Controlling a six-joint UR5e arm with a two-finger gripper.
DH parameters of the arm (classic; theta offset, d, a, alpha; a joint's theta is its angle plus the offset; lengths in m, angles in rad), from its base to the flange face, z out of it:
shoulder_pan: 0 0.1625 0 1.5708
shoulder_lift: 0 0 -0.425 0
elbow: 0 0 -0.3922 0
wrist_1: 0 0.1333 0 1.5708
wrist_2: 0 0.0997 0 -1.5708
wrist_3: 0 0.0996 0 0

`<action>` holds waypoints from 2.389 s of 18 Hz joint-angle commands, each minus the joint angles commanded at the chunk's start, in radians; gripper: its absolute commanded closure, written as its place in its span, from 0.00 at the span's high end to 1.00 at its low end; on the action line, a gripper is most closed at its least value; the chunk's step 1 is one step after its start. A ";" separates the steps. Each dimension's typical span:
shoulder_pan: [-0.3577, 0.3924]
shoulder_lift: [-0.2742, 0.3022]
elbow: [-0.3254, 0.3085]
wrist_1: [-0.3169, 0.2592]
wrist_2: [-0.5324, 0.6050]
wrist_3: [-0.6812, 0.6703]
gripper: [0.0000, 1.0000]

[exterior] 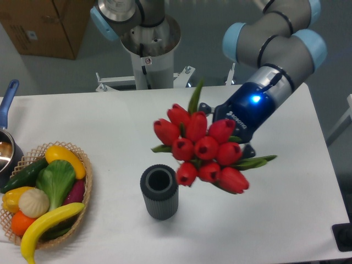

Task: Insert the flowers into the vase
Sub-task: 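Carry the red tulip bunch with the gripper toward the grey vase, then lower the tulip stems into the grey vase opening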

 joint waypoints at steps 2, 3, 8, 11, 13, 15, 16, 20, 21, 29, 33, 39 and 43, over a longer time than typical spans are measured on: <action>-0.011 0.000 -0.041 0.061 -0.032 0.003 0.00; -0.011 0.000 -0.060 0.080 -0.032 0.005 0.00; -0.008 0.003 -0.117 0.089 -0.035 0.060 0.00; -0.009 0.000 -0.141 0.089 -0.035 0.098 0.00; -0.008 0.000 -0.163 0.089 -0.034 0.135 0.00; -0.008 -0.003 -0.195 0.089 -0.032 0.173 0.01; -0.008 -0.009 -0.216 0.091 -0.031 0.198 0.01; -0.006 -0.035 -0.259 0.089 -0.029 0.279 0.11; -0.006 -0.043 -0.267 0.091 -0.028 0.293 0.12; -0.002 -0.077 -0.325 0.091 -0.023 0.379 0.74; 0.023 -0.074 -0.350 0.092 -0.019 0.382 1.00; 0.077 -0.022 -0.371 0.094 0.059 0.379 1.00; 0.081 -0.002 -0.376 0.095 0.129 0.373 1.00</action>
